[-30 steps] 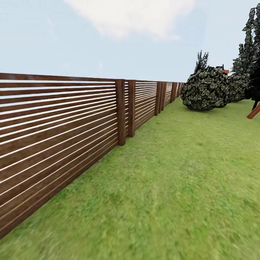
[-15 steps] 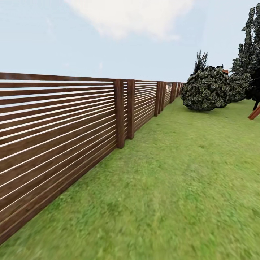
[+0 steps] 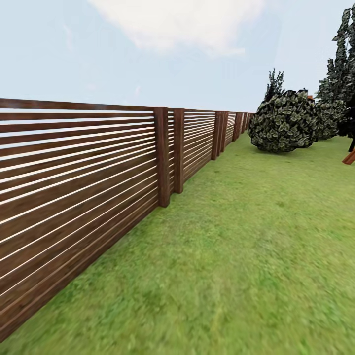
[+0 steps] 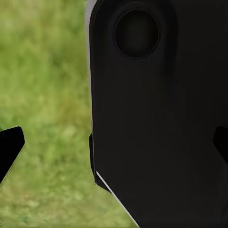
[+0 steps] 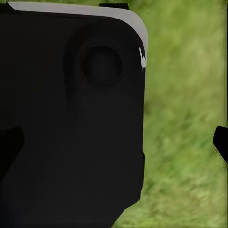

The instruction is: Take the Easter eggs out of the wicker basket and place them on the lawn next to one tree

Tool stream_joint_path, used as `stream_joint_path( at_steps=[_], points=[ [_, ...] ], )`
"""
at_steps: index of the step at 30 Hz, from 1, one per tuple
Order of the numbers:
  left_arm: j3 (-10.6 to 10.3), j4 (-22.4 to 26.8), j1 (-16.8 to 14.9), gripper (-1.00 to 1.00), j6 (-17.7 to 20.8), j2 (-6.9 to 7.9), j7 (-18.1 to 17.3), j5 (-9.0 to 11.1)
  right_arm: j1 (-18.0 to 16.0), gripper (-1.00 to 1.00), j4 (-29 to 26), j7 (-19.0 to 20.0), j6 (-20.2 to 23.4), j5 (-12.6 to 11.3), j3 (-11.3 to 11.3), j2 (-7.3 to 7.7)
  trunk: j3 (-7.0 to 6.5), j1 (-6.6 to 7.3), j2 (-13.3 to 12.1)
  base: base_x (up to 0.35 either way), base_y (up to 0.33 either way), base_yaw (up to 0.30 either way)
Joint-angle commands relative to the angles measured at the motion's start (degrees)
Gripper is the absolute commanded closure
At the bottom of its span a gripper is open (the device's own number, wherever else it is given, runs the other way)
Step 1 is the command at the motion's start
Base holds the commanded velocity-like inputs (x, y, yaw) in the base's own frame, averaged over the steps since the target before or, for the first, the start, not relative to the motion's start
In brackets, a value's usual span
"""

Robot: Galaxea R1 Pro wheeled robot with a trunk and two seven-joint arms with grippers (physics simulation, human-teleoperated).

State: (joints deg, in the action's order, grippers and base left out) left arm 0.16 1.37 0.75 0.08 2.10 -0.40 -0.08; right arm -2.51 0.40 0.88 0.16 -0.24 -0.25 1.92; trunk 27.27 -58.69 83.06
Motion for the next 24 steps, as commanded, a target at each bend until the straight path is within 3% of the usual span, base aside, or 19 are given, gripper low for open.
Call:
stream_joint_path(
  at_steps=[1,8,24],
  points=[
    [0.0,0.1,0.0,-1.0,0.0,0.01,0.0,0.0,0.0,-1.0,0.0,0.1,0.0,0.0,0.0,0.01,0.04,-0.04,0.0,0.346,0.0,-0.005],
    [0.0,0.1,0.0,-1.0,0.0,0.01,0.0,0.0,-0.1,-1.0,0.0,0.1,0.0,0.0,0.0,0.01,0.04,-0.04,0.0,0.346,0.0,-0.18],
    [0.0,0.1,0.0,-1.0,0.0,0.01,0.0,0.0,-0.1,-1.0,0.0,0.1,0.1,0.0,-0.1,-0.01,0.04,-0.04,0.0,0.346,0.0,-0.048]
  ],
)
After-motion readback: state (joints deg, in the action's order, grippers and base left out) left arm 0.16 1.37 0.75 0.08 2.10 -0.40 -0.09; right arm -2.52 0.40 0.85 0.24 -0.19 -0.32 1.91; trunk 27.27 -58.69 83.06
